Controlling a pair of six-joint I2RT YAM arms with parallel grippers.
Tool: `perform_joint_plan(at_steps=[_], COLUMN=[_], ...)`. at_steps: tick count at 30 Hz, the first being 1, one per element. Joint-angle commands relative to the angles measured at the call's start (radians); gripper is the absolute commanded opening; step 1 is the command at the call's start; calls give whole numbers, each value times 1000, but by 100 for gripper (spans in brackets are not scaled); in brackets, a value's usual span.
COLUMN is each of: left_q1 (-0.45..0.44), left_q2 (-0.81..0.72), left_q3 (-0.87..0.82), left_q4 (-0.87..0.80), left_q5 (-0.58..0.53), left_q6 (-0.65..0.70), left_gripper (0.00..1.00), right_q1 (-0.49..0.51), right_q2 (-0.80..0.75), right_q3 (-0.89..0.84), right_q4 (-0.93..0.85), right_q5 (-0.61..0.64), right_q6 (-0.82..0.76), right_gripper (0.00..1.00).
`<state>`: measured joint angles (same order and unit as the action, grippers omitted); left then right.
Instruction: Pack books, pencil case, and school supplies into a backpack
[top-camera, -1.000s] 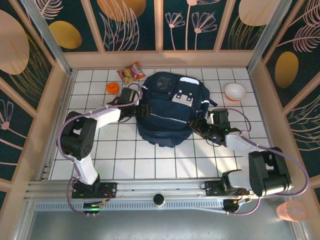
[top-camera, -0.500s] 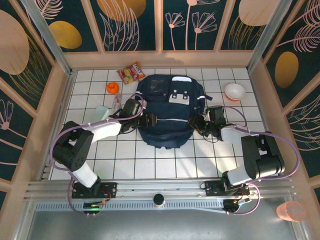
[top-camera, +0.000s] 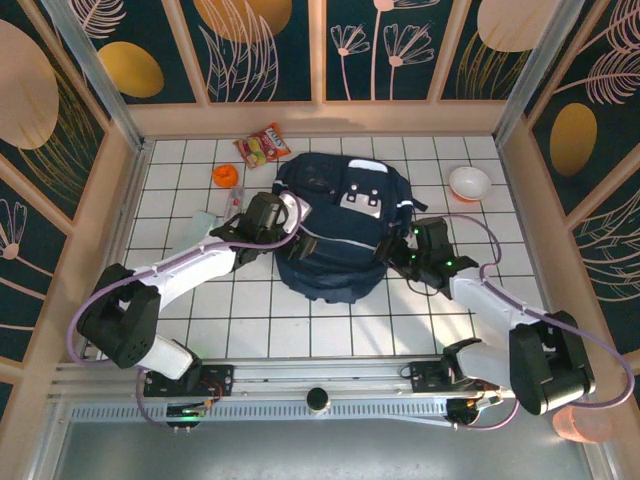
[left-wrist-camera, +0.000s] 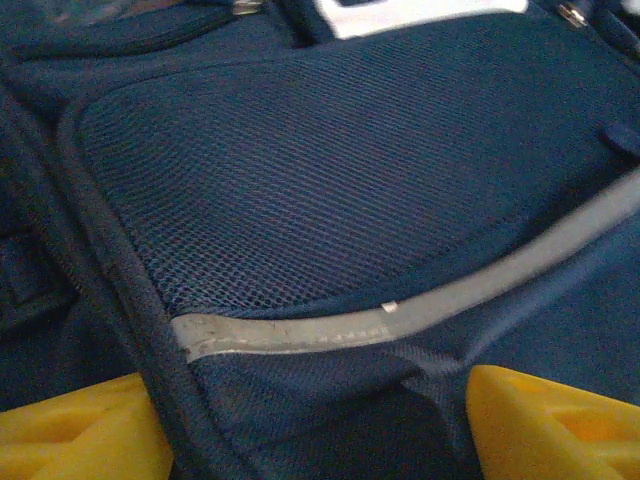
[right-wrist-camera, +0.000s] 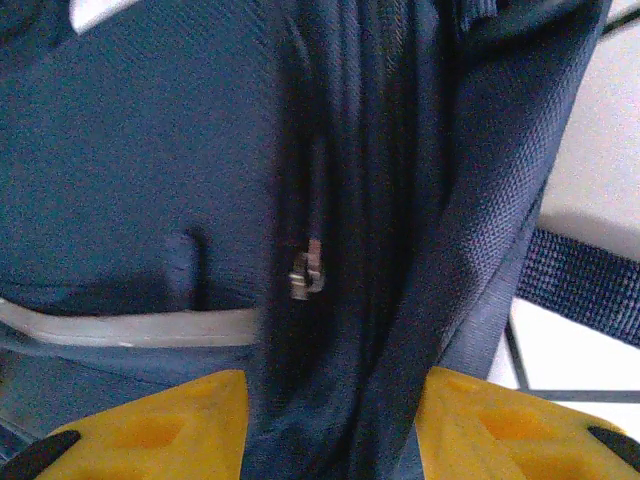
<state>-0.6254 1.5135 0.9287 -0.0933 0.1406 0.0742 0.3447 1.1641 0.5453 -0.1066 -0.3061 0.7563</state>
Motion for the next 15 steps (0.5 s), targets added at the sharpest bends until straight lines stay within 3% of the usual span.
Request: perform_joint_plan(at_steps=[1,5,10,15], left_q1=[-49,-73,-72,-72], left_q2=[60,147,161,122], left_q3=[94,187,202,115], left_q4=[-21,-71,-23,-25], left_q5=[141,139,-11,-44], left_q6=[354,455,367,306], left_gripper=[73,75,80,81], right_q1=[-54,-104,-114,-114], right_q2=[-50,-87,-101,-8], right_q3=[51,39,3,-23], right_q4=[-98,-81,-74,-22], right_q5=[32,-36,-66,-104], right_q6=[-97,-107,-85,-59], right_gripper=[48,48,49,48])
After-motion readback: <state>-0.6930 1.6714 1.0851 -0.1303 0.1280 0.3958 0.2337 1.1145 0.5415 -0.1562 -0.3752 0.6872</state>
